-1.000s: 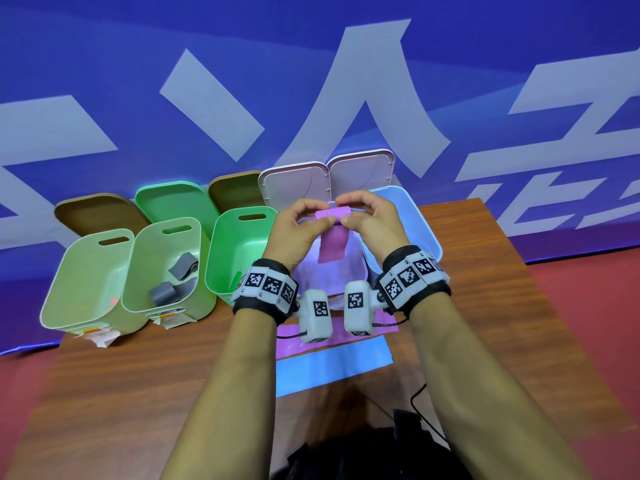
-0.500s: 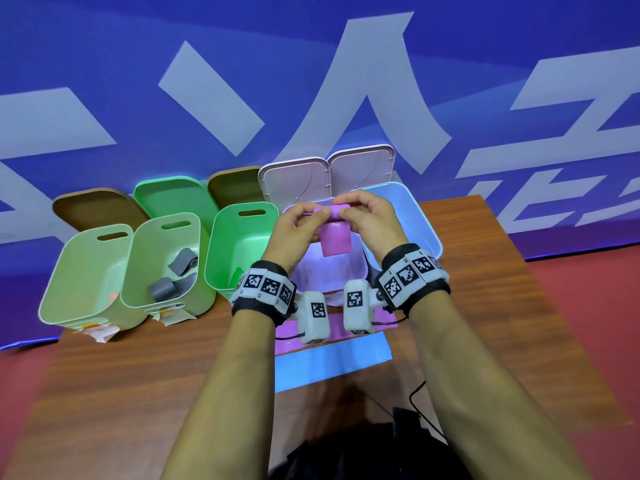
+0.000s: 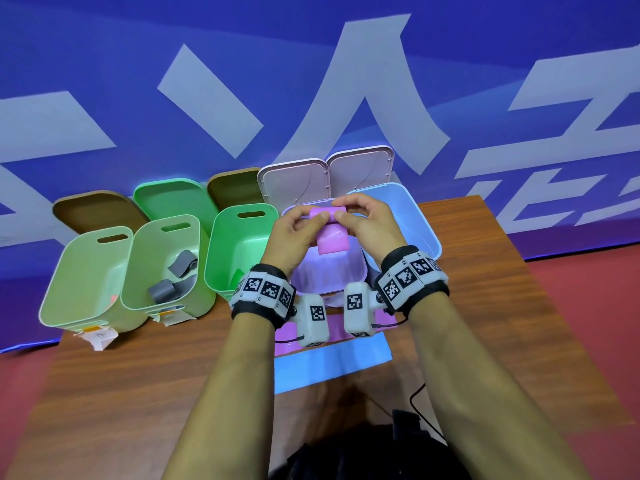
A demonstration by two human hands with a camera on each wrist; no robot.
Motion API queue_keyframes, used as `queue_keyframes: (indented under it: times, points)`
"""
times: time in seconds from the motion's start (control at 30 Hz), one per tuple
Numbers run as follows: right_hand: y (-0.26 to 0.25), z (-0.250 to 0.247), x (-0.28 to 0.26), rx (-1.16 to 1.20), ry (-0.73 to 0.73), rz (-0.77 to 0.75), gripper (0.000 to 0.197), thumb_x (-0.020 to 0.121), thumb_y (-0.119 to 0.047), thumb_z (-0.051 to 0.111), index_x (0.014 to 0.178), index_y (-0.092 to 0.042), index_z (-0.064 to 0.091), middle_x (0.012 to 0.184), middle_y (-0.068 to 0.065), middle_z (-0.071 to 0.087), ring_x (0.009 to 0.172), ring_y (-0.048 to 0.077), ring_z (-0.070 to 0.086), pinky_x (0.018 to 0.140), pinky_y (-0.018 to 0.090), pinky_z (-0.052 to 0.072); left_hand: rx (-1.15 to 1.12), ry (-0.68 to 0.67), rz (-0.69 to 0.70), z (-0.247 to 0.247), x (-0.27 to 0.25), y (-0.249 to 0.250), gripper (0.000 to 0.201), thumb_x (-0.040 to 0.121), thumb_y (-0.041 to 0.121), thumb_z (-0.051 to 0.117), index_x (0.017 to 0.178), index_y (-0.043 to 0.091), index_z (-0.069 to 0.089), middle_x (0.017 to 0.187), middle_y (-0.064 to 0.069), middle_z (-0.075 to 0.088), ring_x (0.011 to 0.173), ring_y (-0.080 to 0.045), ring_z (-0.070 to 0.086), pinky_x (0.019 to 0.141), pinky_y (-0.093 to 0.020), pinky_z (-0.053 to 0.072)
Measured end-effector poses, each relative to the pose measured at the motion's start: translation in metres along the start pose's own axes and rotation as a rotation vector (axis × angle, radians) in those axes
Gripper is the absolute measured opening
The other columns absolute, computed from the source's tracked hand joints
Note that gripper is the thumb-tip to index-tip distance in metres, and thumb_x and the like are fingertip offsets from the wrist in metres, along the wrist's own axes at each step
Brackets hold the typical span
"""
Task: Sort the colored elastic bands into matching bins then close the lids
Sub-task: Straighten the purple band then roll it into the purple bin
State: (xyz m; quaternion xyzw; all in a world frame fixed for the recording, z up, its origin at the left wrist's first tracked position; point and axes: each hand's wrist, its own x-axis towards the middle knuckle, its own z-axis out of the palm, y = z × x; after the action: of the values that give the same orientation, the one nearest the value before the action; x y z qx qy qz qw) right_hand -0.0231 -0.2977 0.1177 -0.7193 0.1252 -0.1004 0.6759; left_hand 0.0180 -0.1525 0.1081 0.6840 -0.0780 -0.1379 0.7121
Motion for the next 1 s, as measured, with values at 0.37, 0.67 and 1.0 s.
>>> queue_keyframes:
  times: [0.37,0.67,1.0]
  points:
    - [0.008,-0.001,0.0,-0.045,0.036,-0.011,0.008,0.093,-0.01,0.064,0.098,-0.013,0.07,0.09,0.002,0.067,0.089,0.021,0.064,0.092,0.05,0.055,0.005,-0.042,-0.015,-0.002,0.001,-0.001,0.016,0.091,0.008,0.066,0.103,0.02,0.068,0.093,-0.011,0.068,0.083,-0.022,0.065,0.072,-0.028,0.055]
    - [0.013,0.0,0.001,0.043,0.001,0.053,0.008,0.094,-0.022,0.065,0.097,-0.018,0.071,0.093,0.003,0.07,0.097,0.029,0.069,0.093,0.044,0.057,0.062,-0.055,0.038,-0.002,0.0,-0.004,0.017,0.09,0.006,0.068,0.104,0.016,0.068,0.093,-0.009,0.07,0.084,-0.017,0.064,0.075,-0.025,0.055]
    - [0.015,-0.002,0.0,-0.022,-0.038,0.034,0.019,0.09,0.003,0.062,0.102,-0.011,0.068,0.101,0.015,0.07,0.093,0.031,0.071,0.092,0.035,0.057,0.095,-0.04,-0.075,-0.002,0.002,-0.02,0.011,0.097,0.025,0.061,0.102,0.016,0.064,0.087,-0.007,0.071,0.067,-0.015,0.062,0.064,-0.022,0.046]
